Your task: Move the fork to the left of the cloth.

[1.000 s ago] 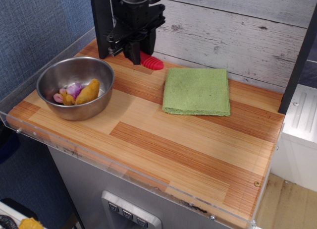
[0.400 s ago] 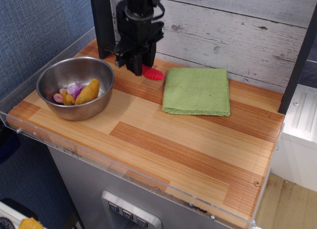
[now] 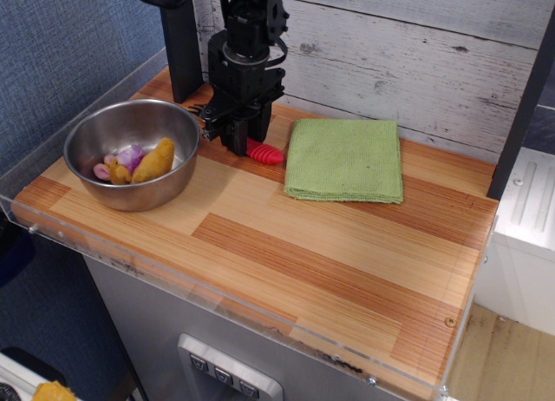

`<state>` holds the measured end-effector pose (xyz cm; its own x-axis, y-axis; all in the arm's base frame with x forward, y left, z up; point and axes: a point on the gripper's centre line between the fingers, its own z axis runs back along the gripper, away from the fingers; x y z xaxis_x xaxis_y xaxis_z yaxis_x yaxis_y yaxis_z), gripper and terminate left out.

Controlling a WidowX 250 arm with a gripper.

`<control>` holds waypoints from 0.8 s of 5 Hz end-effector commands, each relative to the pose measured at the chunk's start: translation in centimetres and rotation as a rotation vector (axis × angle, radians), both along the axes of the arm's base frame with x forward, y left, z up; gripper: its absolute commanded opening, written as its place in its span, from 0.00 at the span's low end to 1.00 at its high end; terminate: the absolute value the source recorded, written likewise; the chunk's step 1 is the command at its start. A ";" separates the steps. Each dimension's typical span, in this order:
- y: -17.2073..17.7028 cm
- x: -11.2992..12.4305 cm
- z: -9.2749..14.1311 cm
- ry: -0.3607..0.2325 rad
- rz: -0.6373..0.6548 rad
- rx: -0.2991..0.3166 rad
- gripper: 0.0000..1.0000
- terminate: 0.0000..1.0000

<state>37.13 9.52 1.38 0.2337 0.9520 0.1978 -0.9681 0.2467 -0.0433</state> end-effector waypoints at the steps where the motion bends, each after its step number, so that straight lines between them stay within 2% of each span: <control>1: 0.7 -0.7 1.6 -0.026 0.053 -0.015 1.00 0.00; 3: 0.6 -0.6 2.4 -0.048 0.048 -0.009 1.00 0.00; 4: 0.4 -0.3 3.4 -0.079 0.029 -0.012 1.00 0.00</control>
